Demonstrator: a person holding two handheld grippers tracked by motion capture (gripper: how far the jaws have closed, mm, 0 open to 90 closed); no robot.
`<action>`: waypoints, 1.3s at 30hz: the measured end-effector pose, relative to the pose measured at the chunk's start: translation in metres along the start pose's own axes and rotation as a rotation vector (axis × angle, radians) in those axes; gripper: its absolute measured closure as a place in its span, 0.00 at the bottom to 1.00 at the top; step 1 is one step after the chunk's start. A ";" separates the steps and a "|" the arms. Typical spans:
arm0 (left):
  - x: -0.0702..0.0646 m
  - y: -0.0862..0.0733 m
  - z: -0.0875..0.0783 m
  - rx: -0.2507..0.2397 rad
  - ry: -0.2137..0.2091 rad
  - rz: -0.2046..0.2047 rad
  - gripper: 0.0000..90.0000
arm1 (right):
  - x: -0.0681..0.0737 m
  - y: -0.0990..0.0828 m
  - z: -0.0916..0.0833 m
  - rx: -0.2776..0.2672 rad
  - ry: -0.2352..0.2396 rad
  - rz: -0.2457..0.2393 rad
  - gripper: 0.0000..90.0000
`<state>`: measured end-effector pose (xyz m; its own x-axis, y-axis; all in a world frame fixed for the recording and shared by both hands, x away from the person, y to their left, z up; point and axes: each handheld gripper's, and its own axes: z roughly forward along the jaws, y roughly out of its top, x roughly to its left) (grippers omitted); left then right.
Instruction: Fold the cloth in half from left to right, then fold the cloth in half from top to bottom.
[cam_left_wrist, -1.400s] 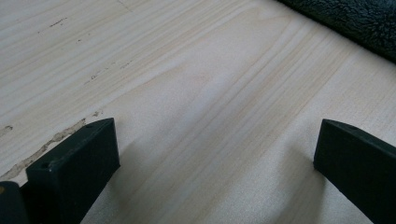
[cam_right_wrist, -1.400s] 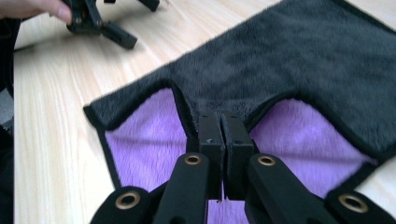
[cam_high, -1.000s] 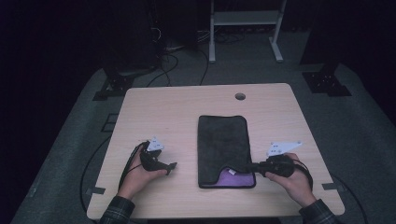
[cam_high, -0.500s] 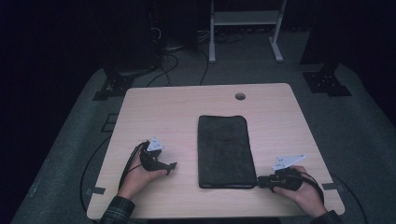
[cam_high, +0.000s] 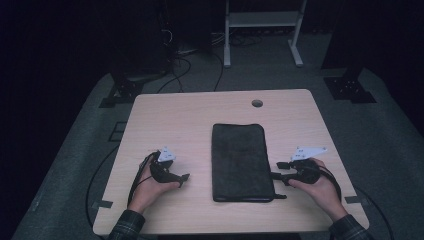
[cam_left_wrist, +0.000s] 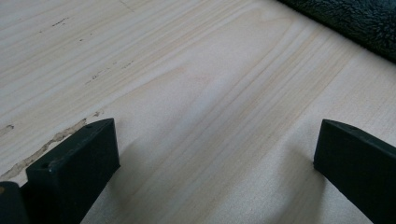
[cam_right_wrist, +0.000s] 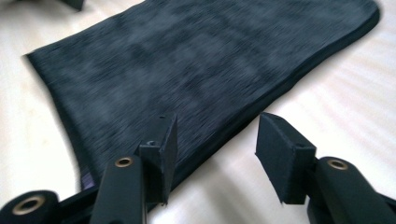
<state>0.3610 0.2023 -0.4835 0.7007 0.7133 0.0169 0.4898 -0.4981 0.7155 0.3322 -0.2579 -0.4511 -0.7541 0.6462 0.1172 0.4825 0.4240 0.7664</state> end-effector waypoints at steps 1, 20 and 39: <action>0.000 0.000 0.000 -0.003 0.000 0.000 0.00 | -0.003 0.003 0.002 -0.004 -0.010 -0.002 0.52; 0.009 0.039 0.009 -0.055 -0.065 -0.026 0.46 | -0.052 0.052 0.042 -0.067 -0.040 0.020 0.48; 0.022 0.122 0.066 -0.104 -0.072 0.004 0.49 | -0.094 0.088 0.085 -0.057 -0.092 0.036 0.47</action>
<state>0.4702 0.1245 -0.4416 0.7400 0.6720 -0.0276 0.4328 -0.4444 0.7843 0.4832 -0.2274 -0.4482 -0.6910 0.7173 0.0890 0.4809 0.3642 0.7976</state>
